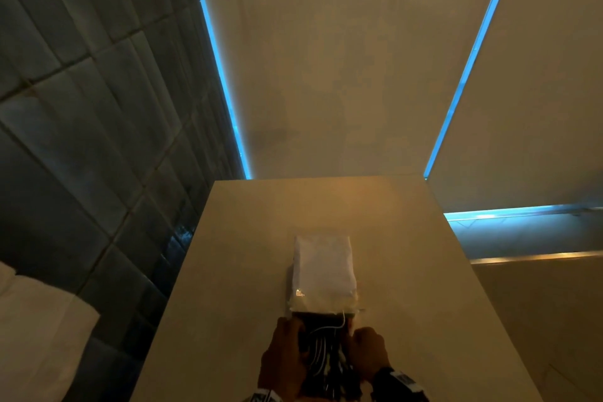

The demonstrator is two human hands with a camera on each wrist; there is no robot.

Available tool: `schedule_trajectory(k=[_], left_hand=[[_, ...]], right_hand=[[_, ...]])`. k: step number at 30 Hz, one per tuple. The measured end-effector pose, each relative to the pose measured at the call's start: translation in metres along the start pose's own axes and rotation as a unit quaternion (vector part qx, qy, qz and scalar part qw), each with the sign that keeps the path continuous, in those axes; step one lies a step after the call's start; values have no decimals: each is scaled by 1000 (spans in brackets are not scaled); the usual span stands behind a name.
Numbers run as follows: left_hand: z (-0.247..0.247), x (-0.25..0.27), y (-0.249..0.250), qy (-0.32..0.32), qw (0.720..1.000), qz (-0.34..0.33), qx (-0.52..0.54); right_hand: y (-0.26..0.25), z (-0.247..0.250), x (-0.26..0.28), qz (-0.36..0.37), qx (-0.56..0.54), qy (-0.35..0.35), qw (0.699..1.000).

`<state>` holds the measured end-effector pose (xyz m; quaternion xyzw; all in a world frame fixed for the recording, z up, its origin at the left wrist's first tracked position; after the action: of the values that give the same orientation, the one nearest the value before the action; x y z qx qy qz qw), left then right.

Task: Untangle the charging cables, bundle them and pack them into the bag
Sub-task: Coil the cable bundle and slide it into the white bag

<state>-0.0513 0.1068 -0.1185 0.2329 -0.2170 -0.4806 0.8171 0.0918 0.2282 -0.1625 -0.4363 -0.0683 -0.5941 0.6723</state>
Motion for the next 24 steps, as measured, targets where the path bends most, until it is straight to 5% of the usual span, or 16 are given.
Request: schedule_trajectory(k=[9,14,24], left_hand=[[-27,2,-8,-53,989,-109,-86],[-22,-1,-1,-48,984,-141,-95],[-27,1,-14,-84,987,-125,-61]], right_hand=[[-11,12,25,21,-87,-79,993],[-17,14,25,21,-91,-47,994],[-6,3,-2,-39,-60,-50,996]])
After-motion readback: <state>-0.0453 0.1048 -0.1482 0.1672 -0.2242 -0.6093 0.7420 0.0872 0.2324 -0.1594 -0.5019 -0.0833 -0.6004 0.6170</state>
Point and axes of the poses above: each hand's wrist, its own x-axis away from the middle knuckle, its own z-axis out of the back of the hand, y = z × x, the point moved 6 cm from there along -x, towards the middle knuckle, and after that the axes turned 5 degrees about -z, right-handed, at the moved point
